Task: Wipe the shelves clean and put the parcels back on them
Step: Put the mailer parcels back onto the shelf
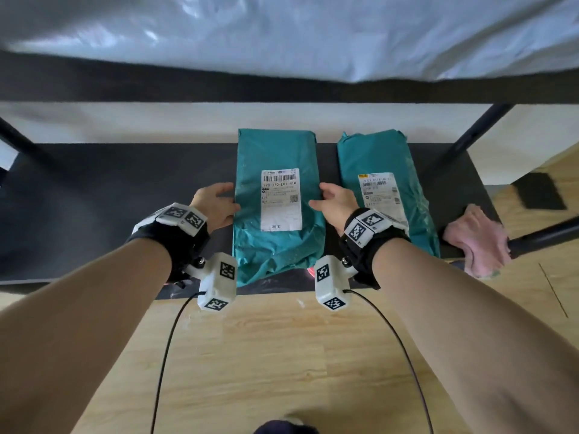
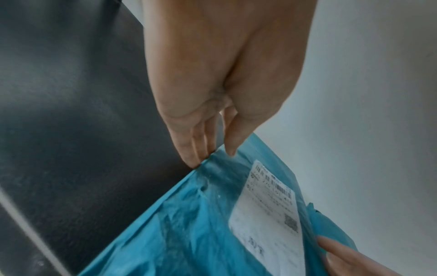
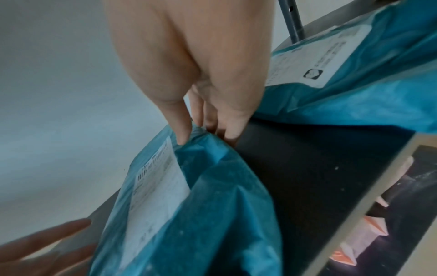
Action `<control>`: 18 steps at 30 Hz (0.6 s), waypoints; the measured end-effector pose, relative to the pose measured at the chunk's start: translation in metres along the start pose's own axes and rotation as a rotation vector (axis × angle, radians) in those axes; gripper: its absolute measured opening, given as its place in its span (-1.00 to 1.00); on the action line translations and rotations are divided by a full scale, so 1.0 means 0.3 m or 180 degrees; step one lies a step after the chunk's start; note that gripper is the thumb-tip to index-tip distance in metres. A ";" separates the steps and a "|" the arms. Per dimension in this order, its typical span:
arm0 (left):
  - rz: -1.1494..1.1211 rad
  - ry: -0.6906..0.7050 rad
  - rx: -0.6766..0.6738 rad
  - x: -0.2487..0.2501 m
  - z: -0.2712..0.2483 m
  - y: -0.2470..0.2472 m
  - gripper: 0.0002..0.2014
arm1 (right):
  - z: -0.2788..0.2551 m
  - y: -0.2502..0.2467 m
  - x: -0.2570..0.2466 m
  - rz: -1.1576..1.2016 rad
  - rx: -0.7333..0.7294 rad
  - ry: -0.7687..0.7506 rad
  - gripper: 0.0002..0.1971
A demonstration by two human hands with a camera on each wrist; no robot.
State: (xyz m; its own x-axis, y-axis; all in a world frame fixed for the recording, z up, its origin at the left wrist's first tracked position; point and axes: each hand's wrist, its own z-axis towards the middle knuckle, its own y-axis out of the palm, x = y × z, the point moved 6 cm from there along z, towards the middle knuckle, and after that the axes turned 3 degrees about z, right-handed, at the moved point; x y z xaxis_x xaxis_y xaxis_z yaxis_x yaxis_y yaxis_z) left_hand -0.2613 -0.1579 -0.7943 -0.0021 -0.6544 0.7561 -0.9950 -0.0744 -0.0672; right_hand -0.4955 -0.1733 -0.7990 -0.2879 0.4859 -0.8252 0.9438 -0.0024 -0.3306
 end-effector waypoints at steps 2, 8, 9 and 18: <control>0.0310 -0.0009 0.0039 0.015 -0.029 -0.005 -0.55 | -0.034 -0.003 -0.012 -0.0208 -0.0095 0.0021 -0.40; 0.2170 0.0303 0.0025 0.082 -0.253 -0.012 -0.61 | -0.225 -0.024 -0.083 -0.0946 -0.0387 0.0067 -0.46; 0.2313 0.0261 -0.0075 0.086 -0.304 -0.008 -0.61 | -0.271 -0.029 -0.098 -0.0969 -0.0413 0.0097 -0.48; 0.3304 0.0163 0.0320 0.097 -0.728 -0.112 -0.66 | -0.716 -0.073 -0.248 -0.0838 -0.0634 0.0198 -0.54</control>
State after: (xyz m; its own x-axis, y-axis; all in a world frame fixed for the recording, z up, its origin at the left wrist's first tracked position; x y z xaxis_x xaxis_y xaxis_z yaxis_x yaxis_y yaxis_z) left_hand -0.2498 -0.0101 -0.6279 -0.8581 -0.3999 0.3222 -0.4886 0.4425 -0.7519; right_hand -0.4598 -0.0216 -0.6321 -0.5215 0.4995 -0.6918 0.8532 0.2984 -0.4278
